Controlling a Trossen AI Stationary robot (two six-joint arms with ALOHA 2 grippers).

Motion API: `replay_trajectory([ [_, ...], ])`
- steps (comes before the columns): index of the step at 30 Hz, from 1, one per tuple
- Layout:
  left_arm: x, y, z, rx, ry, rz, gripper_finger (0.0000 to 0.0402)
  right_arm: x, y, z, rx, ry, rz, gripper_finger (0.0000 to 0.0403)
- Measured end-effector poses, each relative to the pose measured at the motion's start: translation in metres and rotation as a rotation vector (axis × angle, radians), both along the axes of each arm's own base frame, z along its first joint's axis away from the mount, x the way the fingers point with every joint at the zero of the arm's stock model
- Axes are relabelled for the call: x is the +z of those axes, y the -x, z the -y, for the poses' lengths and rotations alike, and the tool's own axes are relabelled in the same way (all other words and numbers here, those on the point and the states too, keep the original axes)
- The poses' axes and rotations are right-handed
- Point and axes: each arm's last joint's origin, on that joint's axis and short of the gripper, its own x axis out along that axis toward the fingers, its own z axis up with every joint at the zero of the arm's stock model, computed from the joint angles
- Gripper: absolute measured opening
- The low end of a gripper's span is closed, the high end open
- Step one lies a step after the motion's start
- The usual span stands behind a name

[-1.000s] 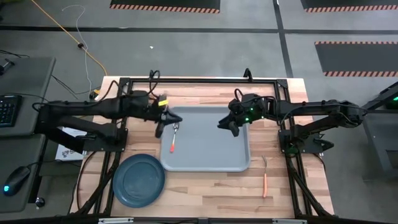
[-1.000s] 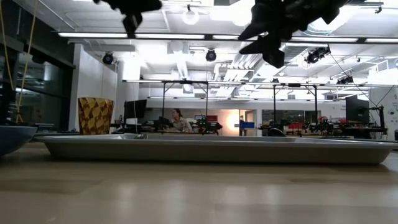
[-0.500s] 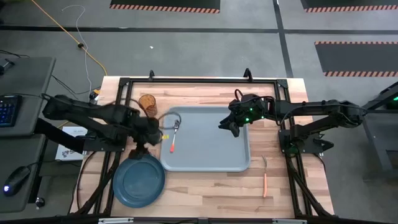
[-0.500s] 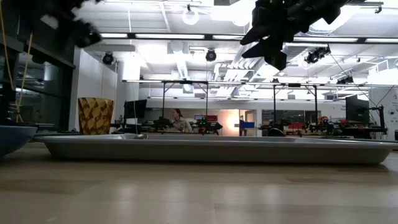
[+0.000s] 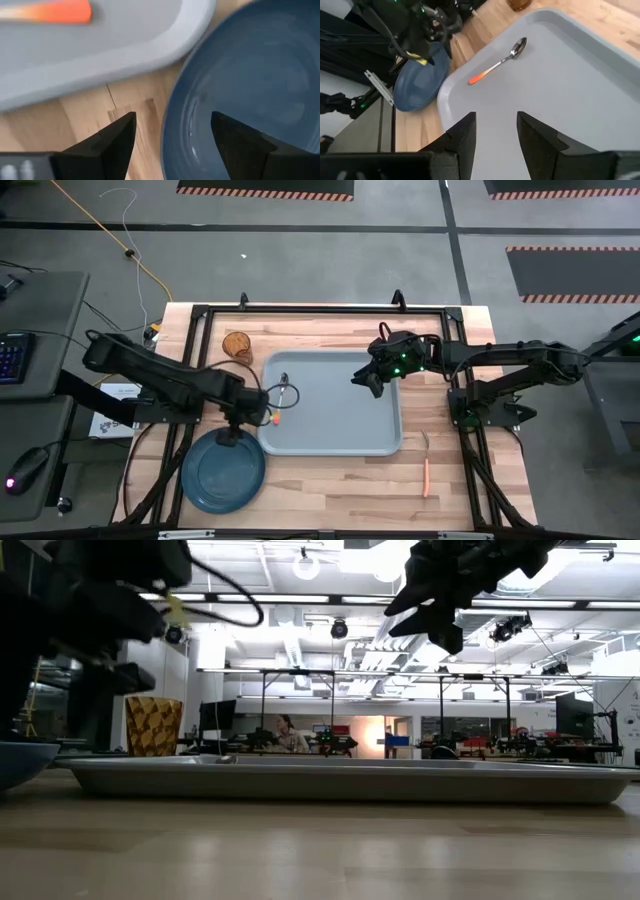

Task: Pick and place plate/cup/fork/spoon on tray
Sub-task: Put the blue plate on the gray tray

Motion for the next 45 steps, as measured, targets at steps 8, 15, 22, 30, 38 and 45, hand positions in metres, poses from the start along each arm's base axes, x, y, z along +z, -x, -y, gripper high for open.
replay_trajectory([
  [8, -0.030, -0.010, 0.003, -0.013, -0.032, -0.139, 0.0246, -0.001, 0.000, 0.000, -0.008, 0.004, -0.008, 0.0133],
  [15, -0.041, -0.013, 0.004, -0.023, -0.042, -0.189, 0.0218, -0.001, 0.001, 0.000, -0.007, 0.006, -0.017, 0.0133],
  [22, -0.041, -0.012, 0.005, -0.044, -0.007, -0.192, 0.0053, -0.002, 0.001, 0.000, -0.008, 0.014, -0.022, 0.0133],
  [30, -0.031, -0.013, -0.003, -0.041, 0.116, -0.165, 0.0005, -0.002, 0.001, 0.000, -0.017, 0.008, -0.023, 0.0133],
  [38, -0.003, -0.004, -0.016, 0.024, 0.177, -0.055, 0.0004, -0.002, 0.001, 0.000, -0.022, 0.002, -0.024, 0.0133],
  [45, 0.018, 0.004, -0.023, 0.124, 0.249, 0.015, 0.0002, -0.002, 0.001, 0.000, -0.022, 0.002, -0.024, 0.0133],
])
